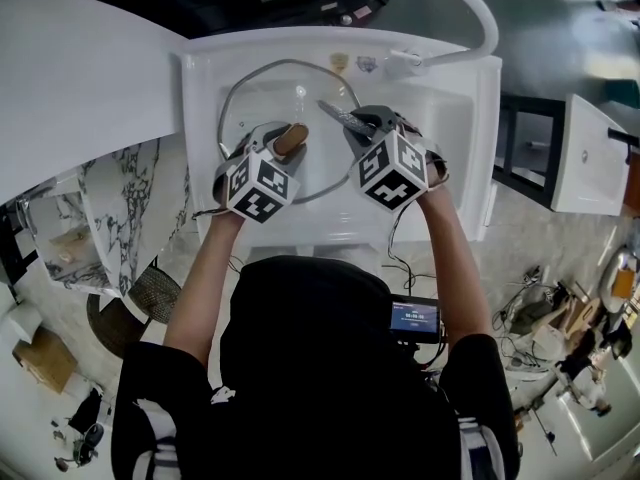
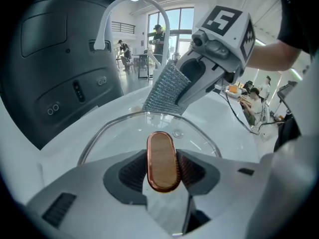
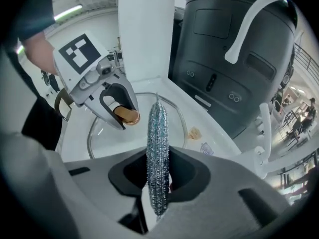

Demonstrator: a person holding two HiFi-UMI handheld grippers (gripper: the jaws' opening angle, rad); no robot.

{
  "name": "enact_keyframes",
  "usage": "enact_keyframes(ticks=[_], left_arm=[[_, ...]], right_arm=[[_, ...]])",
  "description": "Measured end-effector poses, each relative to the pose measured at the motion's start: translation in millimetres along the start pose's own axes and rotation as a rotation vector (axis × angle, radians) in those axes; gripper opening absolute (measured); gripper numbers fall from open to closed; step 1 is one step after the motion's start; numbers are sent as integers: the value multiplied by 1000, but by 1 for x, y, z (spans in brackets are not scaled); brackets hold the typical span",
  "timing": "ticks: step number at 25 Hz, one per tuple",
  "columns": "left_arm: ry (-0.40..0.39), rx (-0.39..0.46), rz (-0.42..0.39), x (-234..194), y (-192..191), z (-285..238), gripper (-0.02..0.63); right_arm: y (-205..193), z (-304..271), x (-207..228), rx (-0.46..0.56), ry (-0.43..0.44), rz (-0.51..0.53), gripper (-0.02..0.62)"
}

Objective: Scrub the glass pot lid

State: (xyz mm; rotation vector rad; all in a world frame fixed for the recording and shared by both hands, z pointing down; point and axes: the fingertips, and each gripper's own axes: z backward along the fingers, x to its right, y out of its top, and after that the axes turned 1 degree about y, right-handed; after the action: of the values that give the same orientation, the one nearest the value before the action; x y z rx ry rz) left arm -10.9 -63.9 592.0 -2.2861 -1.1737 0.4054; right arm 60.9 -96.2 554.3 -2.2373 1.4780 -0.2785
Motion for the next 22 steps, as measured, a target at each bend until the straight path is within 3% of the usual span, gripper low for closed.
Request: enact_keyframes(ticks=[8,22], left_arm=[[0,-3,2,1,0,0,172],[-5,-2,5,-1,-2,0,170]], right_arm=[[10,-14,9,-39,-44,121,66],[29,-35,22,-60,-110,238,66]])
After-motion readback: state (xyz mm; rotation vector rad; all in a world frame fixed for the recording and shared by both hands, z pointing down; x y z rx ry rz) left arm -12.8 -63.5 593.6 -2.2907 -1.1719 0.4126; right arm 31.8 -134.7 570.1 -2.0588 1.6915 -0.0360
